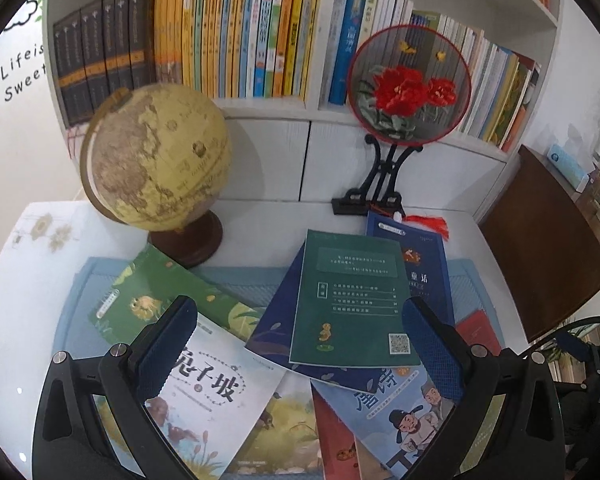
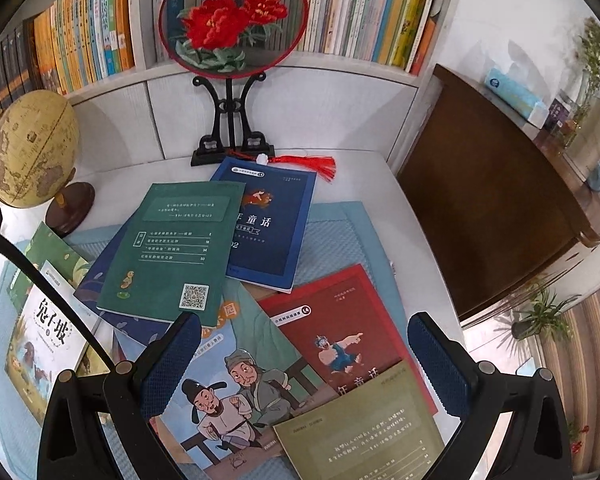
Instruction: Organize books
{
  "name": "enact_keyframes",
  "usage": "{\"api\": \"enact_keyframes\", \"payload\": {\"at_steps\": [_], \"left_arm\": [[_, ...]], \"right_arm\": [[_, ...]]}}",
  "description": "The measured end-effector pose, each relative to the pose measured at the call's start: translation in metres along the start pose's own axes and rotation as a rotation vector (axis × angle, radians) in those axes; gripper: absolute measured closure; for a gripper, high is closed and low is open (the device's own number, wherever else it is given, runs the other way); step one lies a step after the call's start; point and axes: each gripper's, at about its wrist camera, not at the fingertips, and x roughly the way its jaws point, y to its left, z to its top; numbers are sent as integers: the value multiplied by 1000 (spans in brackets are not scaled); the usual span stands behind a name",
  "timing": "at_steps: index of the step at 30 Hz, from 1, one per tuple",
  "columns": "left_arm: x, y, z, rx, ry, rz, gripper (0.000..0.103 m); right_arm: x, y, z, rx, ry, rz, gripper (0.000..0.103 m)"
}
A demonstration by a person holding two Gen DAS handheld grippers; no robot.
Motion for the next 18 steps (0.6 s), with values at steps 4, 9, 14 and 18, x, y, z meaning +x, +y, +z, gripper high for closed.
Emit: {"api": "enact_keyframes", "payload": {"at_steps": [4,9,14,18], "left_arm": [[7,3,0,-8,12,2,1],[7,4,1,-3,7,1,2],[0,-6,0,42,-12,33,2],[-11,-18,-2,83,-30,22,2]], "right_arm": [[5,3,3,-9,3,1,0],[7,6,7,-10,0,19,0],[5,8,7,-15,-6,15,0],[0,10,5,-33,-19,-4,0]]}}
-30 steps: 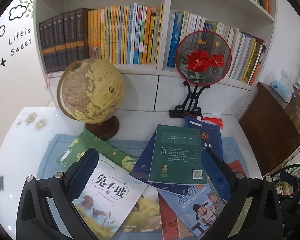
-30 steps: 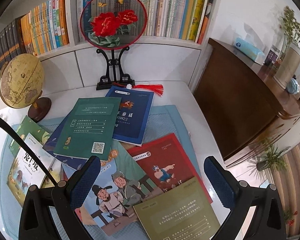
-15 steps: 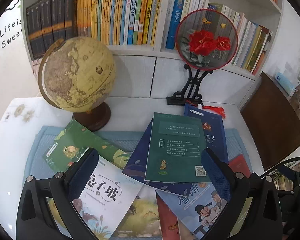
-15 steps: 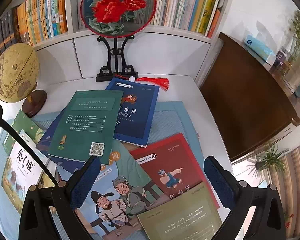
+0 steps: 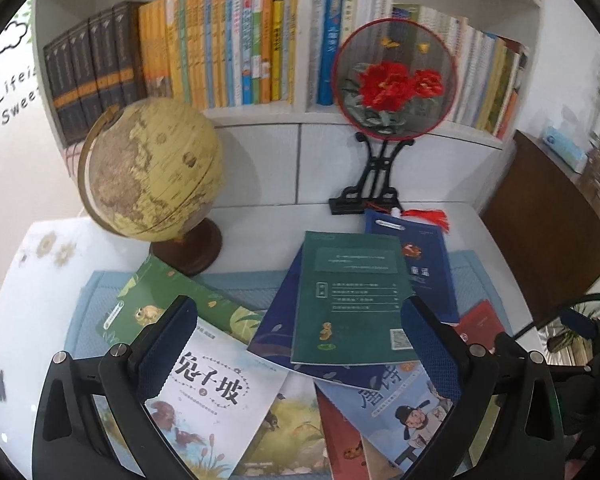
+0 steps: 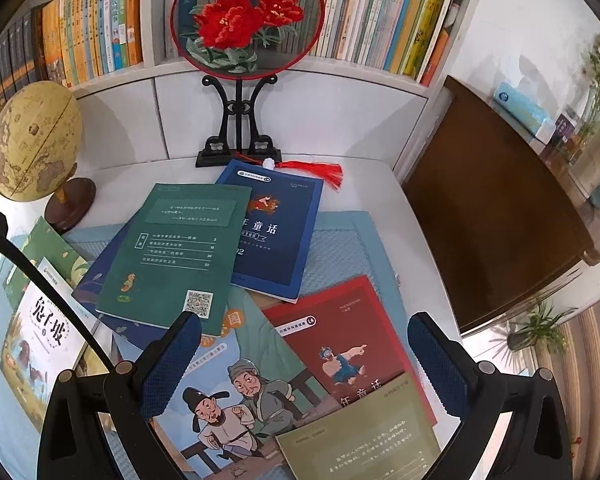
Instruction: Organize books
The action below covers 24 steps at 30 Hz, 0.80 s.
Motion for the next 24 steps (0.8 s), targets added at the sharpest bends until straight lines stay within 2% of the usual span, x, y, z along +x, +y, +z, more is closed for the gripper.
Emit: {"api": "enact_keyframes", "payload": {"at_steps": [4,8,19,24], "left_arm": [[-8,-8,-1,25,-16,9,1],[-13,-13,0,55,-30,18,1],[-11,-8,-2,12,-18,-17,1],[1,-4,-6,-12,12,-43,1]], "right_arm": [[-8,-2,-2,7,-14,9,0],[-16,0,-4,-12,-43,-32,0],[-15,1,-2,-14,-44,-15,0],[-10,4,-3,-17,-34,-3,0]]}}
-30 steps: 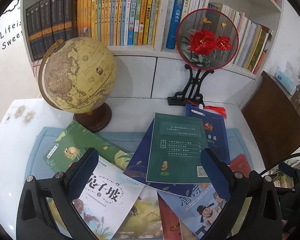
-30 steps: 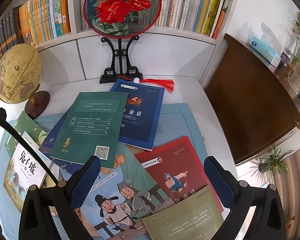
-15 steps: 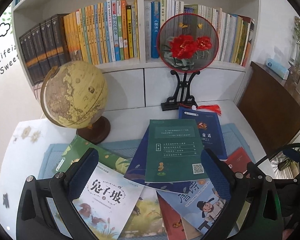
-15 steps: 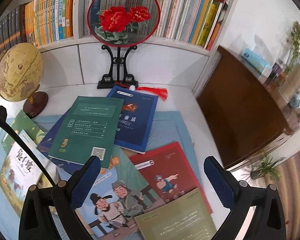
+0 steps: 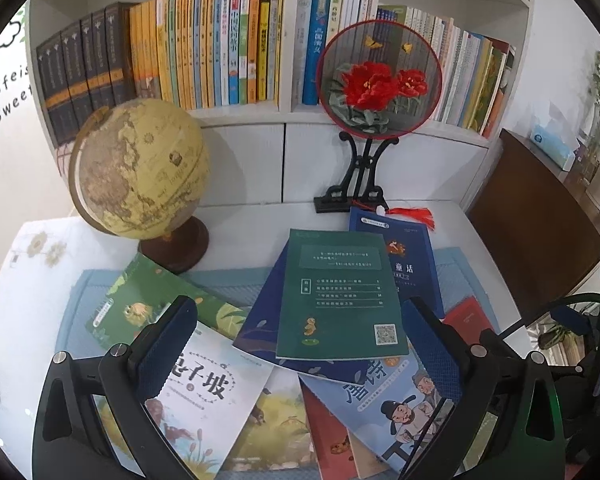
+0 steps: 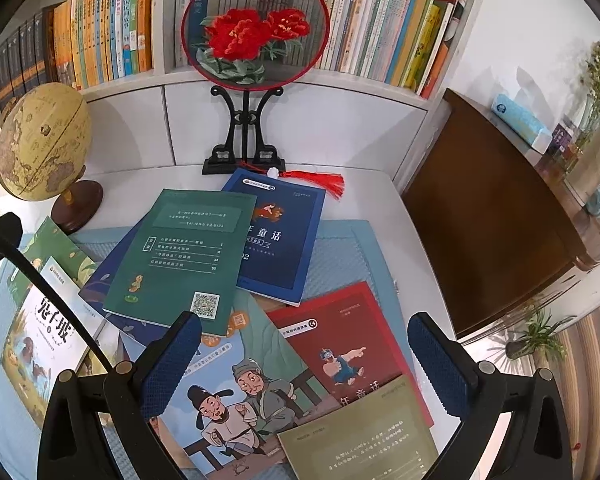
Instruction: Organize books
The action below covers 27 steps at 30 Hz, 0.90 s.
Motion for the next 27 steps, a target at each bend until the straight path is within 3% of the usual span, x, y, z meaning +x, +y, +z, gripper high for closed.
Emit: {"api": "enact_keyframes", "payload": {"at_steps": [7,15,20,27], "left_arm": [[26,18,-4,-47,40,-54,1],[88,38,-17,-90,165,-137,5],[131,40,-28,-109,266,-200,25],[170,39,-38,-101,342,-237,42]], "right_arm": [[18,-2,0,24,36,32,0],[56,3,5,55,53,171,2],[93,15,5,81,152,279,36],[135,28,-6,112,268,391,56]]}}
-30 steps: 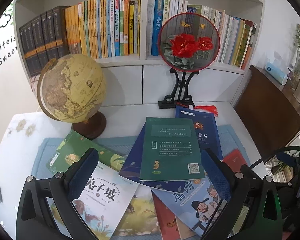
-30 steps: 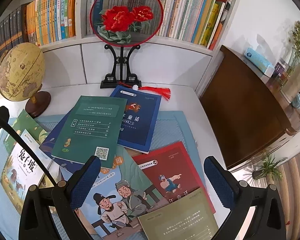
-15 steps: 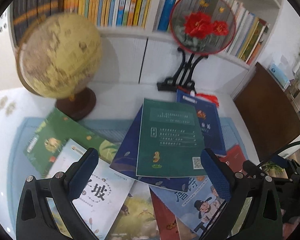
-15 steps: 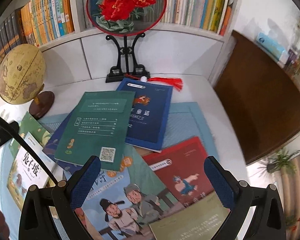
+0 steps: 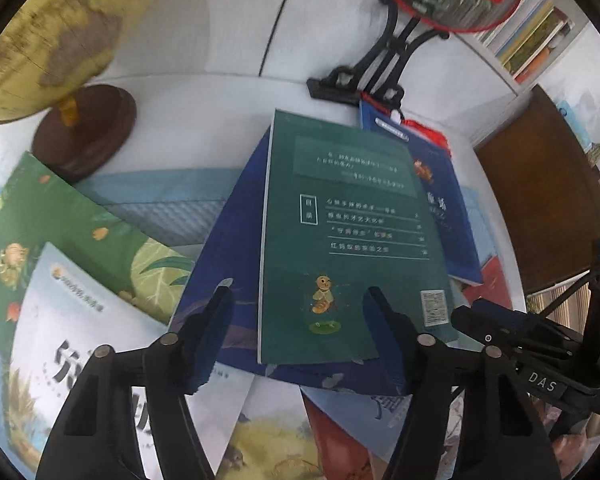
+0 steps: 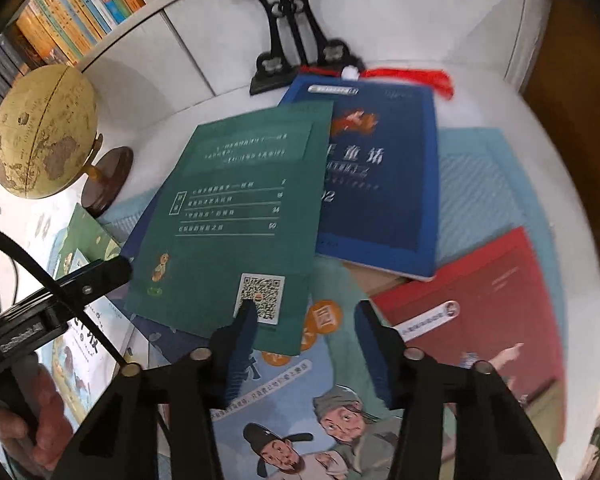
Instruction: Organize books
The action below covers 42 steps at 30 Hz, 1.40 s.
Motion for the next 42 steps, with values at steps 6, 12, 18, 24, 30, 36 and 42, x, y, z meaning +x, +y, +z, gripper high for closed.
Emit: {"api": "enact_keyframes", "payload": {"at_steps": [6,12,18,24,30,36,42], "left_arm": [[19,5,5,-4,41,-48,43],[23,-3,6,46,66,-48,43],[19,-9,-5,66,92,-76,43],[8,-37,-42,144,119,-76,43],[6,-61,-83,216,182,-116,43],[5,-60,-84,180,156,-97,43],[6,-60,-83,172,147,-83,43]], "right_arm": [[16,2,4,1,26,46,57],[22,8,12,-14,29,68,56],[17,-5,9,18,51,108,56],[-4,-22,-21,6,76,98,56],[-21,-50,-58,25,105,88,56],[-25,-68,-73,56,86,50,56],[-19,-52,-66,-14,71,20,55]]}}
